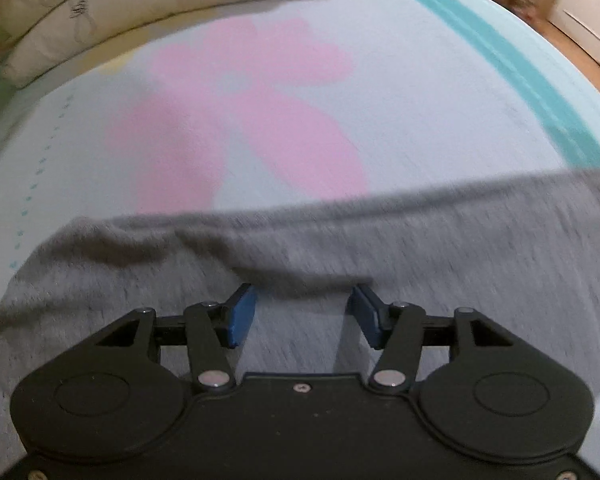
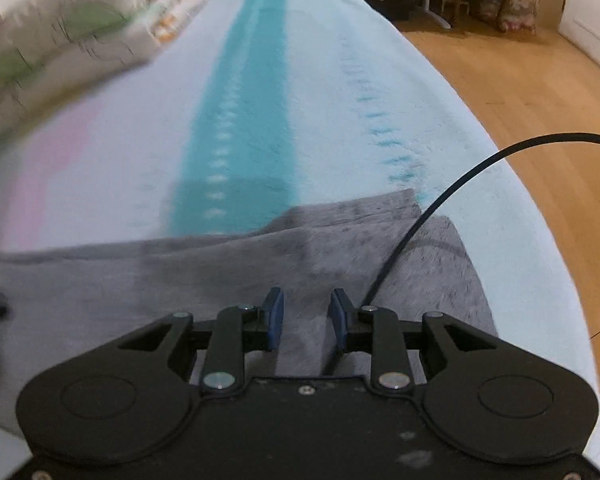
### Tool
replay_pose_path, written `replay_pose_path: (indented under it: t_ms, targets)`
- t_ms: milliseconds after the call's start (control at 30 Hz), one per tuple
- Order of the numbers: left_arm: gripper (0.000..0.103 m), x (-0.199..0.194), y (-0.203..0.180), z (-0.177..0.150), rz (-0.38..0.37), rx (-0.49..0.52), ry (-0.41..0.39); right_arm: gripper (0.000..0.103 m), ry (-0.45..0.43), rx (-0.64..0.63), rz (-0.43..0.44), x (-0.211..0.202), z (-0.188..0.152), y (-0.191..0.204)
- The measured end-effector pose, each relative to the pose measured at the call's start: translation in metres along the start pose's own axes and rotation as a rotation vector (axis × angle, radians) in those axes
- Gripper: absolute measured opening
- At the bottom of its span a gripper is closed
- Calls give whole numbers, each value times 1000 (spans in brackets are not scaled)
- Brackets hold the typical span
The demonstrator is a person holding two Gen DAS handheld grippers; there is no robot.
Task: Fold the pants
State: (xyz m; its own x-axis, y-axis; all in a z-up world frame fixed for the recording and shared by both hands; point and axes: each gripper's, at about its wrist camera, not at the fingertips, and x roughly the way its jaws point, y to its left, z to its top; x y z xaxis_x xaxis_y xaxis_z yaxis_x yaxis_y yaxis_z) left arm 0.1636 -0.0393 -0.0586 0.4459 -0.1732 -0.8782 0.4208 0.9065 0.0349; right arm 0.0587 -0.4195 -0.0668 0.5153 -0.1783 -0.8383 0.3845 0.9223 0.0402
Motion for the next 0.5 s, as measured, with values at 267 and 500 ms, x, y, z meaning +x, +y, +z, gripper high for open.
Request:
replay_pose_path:
  t_ms: [267, 500]
  targets:
    - [61, 6, 1, 12, 67, 20, -53, 24, -105, 92, -5, 0, 18, -15]
    - [60, -7, 1, 4, 31, 76, -49, 27, -159, 283, -108, -78, -28, -94]
